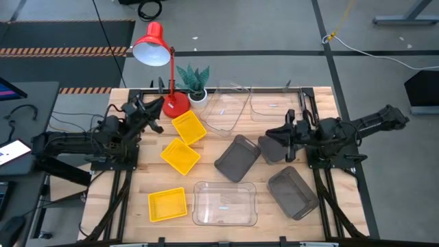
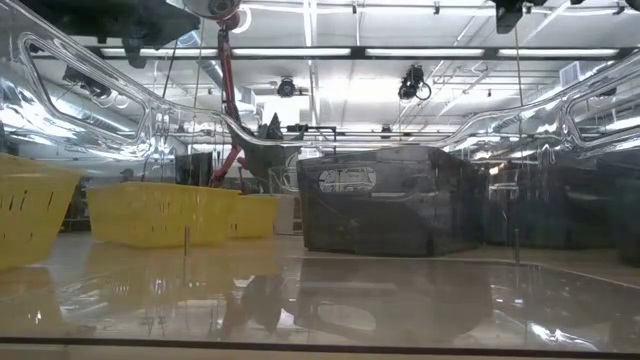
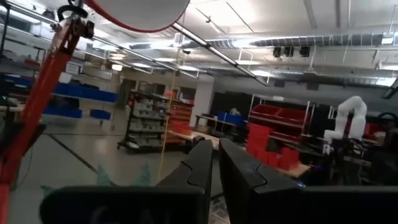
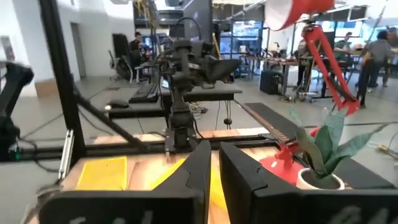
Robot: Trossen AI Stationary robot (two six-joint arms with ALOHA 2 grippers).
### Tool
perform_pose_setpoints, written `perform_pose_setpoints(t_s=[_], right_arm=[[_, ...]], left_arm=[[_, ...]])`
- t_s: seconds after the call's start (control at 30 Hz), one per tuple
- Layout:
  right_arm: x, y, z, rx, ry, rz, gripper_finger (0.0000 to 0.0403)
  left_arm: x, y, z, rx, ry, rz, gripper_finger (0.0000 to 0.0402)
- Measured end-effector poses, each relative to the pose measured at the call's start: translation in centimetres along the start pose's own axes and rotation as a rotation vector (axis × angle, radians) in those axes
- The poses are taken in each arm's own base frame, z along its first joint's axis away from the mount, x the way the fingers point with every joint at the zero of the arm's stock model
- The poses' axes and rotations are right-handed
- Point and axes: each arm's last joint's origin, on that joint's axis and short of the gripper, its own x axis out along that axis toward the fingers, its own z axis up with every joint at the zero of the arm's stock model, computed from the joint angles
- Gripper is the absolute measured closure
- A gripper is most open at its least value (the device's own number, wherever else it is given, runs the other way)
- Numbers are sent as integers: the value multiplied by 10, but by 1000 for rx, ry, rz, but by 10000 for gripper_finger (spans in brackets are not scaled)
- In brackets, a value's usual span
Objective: Stack baskets by color
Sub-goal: Stack the bottom black bin on the top right black bin
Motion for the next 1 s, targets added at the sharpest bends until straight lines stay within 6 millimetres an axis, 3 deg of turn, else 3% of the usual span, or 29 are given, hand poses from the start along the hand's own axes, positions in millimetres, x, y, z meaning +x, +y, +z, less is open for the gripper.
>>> perform_pose_setpoints(t_s=[0.13, 0.3, 0.47, 0.73, 1.0], right_arm=[[-2, 0, -1, -68, 140, -48, 344], [1, 3, -2, -4, 330, -59, 312], [13, 10, -17, 1, 436, -61, 290], [23, 16, -41, 63, 595, -121, 286], [20, 29, -50, 100, 730, -115, 286]], left_arm=[[0, -1, -4, -10, 32, -9, 369], [0, 0, -5, 32, 50, -7, 380], [1, 2, -7, 46, 67, 12, 390], [2, 6, -12, 38, 106, 42, 391], [5, 6, -8, 57, 130, 55, 391]])
